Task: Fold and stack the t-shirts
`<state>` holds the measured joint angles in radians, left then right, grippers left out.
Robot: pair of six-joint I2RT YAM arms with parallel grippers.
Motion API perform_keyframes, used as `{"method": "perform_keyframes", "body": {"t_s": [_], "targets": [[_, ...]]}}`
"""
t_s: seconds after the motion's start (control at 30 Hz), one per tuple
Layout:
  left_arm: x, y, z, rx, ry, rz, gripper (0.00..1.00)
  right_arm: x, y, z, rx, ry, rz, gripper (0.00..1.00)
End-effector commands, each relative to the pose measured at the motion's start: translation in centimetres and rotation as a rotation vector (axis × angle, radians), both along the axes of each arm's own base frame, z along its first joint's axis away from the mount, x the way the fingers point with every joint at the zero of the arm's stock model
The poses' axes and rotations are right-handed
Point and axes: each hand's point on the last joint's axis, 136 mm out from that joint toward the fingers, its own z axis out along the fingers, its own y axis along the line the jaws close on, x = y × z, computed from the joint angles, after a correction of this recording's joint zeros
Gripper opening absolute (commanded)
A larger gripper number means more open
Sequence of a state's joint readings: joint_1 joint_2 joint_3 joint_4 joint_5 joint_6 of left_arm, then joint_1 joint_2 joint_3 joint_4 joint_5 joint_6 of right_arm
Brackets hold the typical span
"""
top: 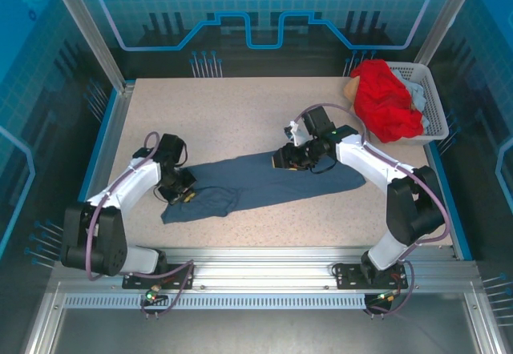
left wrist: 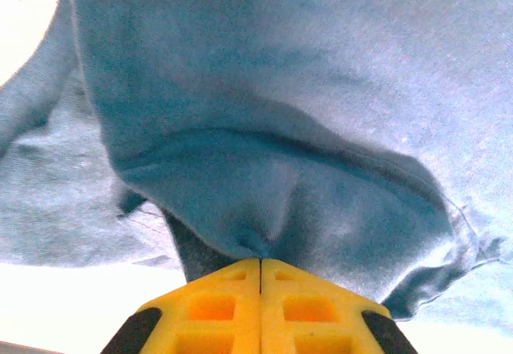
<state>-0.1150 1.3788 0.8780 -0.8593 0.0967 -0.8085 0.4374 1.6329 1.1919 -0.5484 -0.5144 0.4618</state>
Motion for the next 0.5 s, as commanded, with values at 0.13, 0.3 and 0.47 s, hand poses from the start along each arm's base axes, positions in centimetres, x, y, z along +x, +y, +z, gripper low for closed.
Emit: {"method": "perform_keyframes", "body": {"t_s": [0.13,0.3,0.47], "targets": [[1.9,1.7,1.7,0.107,-0.011,-0.059,0.01,0.1,0.3,0.0,0.024,0.009,0.013,0.41],[4.1,2.5,1.1,0.156,0.023,-0.104,0.00,0.0,0.1,-0.4,0.013,0.016,0.009,0.40],[6.1,4.0,0.1,0.216,0.061,-0.139,0.00,-0.2,0.0,-0.4,0.011,0.017,0.005,0.40]]}}
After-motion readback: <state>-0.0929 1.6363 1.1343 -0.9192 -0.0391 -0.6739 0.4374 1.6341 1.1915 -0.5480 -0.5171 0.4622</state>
